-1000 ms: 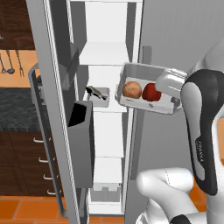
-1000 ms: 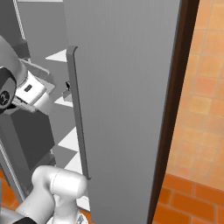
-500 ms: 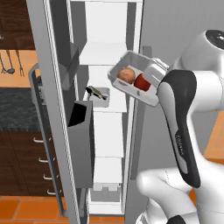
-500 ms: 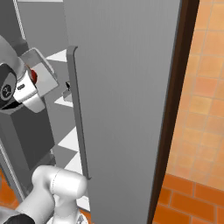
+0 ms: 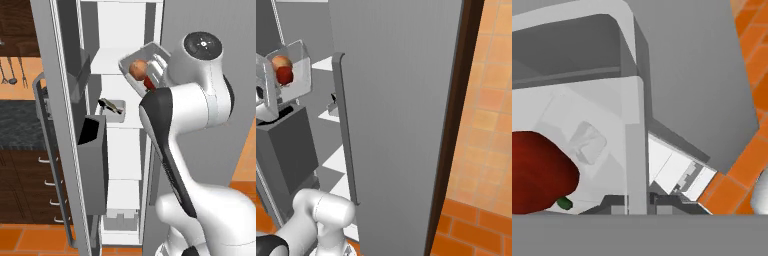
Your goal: Take the meat container that has the fish and place it on the second highest rack of the freezer. Then take the vegetable container that has the bell pepper and onion and place it on the highest rack of the freezer.
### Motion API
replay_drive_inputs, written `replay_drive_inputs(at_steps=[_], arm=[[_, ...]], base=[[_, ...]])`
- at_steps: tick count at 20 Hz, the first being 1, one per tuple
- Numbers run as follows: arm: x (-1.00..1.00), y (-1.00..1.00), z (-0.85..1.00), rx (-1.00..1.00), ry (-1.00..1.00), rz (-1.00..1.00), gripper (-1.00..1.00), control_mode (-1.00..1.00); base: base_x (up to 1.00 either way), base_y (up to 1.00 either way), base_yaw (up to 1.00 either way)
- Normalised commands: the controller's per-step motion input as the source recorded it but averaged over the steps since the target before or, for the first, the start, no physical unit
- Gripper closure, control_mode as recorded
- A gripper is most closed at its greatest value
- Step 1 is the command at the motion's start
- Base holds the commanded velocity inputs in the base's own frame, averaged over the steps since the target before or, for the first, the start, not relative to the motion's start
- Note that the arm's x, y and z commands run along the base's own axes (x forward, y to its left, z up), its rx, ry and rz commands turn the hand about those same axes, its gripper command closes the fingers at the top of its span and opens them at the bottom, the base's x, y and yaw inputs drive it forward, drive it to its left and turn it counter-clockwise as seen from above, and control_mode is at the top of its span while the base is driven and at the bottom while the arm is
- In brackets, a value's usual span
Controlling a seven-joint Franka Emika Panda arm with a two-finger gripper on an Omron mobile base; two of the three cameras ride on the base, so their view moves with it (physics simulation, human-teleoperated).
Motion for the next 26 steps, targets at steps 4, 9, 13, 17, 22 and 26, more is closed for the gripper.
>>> replay_drive_inputs(at_steps=[4,9,13,17,22,26], arm=[[0.0,0.05,0.27,0.14,0.0,-0.08,1.0,-1.0],[0.06,0.0,0.0,0.0,0.0,-0.04,1.0,-1.0],[0.47,-0.01,-0.01,0.25,0.0,-0.09,1.0,-1.0],[0.5,0.0,0.04,0.22,0.0,0.0,1.0,-1.0],[0.56,0.26,0.1,-0.01,-0.03,0.0,1.0,-1.0],[0.72,0.24,0.14,-0.06,-0.01,0.0,1.0,-1.0]], base=[[0.0,0.0,0.0],[0.0,0.0,0.0],[0.0,0.0,0.0],[0.0,0.0,0.0],[0.0,0.0,0.0],[0.0,0.0,0.0]])
